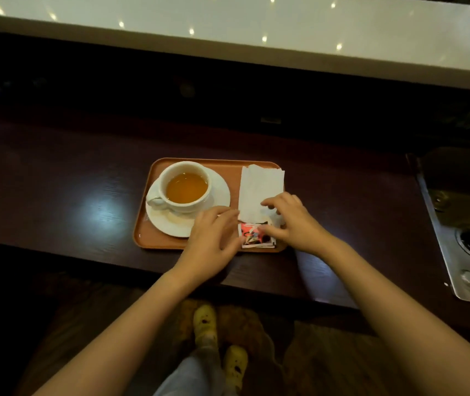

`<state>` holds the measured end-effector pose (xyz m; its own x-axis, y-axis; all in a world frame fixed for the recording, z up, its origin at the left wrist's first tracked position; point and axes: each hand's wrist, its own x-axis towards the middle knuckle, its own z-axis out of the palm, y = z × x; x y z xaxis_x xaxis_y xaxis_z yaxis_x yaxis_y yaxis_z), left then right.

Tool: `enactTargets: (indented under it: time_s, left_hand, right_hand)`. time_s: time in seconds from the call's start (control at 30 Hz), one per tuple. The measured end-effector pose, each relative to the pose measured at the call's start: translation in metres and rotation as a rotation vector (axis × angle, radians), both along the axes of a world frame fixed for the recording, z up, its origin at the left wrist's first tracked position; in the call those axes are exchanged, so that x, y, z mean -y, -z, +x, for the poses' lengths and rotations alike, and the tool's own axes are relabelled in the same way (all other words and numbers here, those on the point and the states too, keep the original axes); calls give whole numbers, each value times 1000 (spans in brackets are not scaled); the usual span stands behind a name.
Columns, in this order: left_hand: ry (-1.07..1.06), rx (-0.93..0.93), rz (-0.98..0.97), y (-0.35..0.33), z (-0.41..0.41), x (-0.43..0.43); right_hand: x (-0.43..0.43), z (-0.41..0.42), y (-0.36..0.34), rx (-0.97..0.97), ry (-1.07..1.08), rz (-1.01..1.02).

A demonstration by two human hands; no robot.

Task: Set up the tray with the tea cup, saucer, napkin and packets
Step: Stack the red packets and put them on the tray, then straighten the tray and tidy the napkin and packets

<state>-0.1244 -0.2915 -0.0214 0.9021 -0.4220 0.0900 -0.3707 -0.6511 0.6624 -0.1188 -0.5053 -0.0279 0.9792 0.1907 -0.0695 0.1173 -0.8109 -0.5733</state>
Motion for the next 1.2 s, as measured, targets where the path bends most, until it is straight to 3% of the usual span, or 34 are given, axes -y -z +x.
enactTargets:
  time_s: [0.17, 0.27, 0.37, 0.57, 0.93, 1.1, 1.2]
  left_hand:
    - [-560, 155, -315, -19, -3, -52]
    - [-804, -123, -392, -18, 16, -71]
    - [-718, -272, -297, -7, 30, -77]
    - [-652, -431, -385, -4, 42, -78]
    - [-536, -427, -391, -3, 65, -99]
    - [-469, -388, -304, 2, 72, -111]
    - [-462, -339, -292, -2, 85, -116]
  right_hand:
    - [-22, 37, -21, -56, 25, 165]
    - [-47, 56, -26, -151, 59, 236]
    - [-71, 62, -25, -275, 121, 408]
    - [-100, 57, -23, -358, 197, 569]
    - [-123, 38, -23, -350, 345, 633]
    - [-129, 31, -25, -315, 383, 630]
    - [-125, 30, -25, -173, 481, 519]
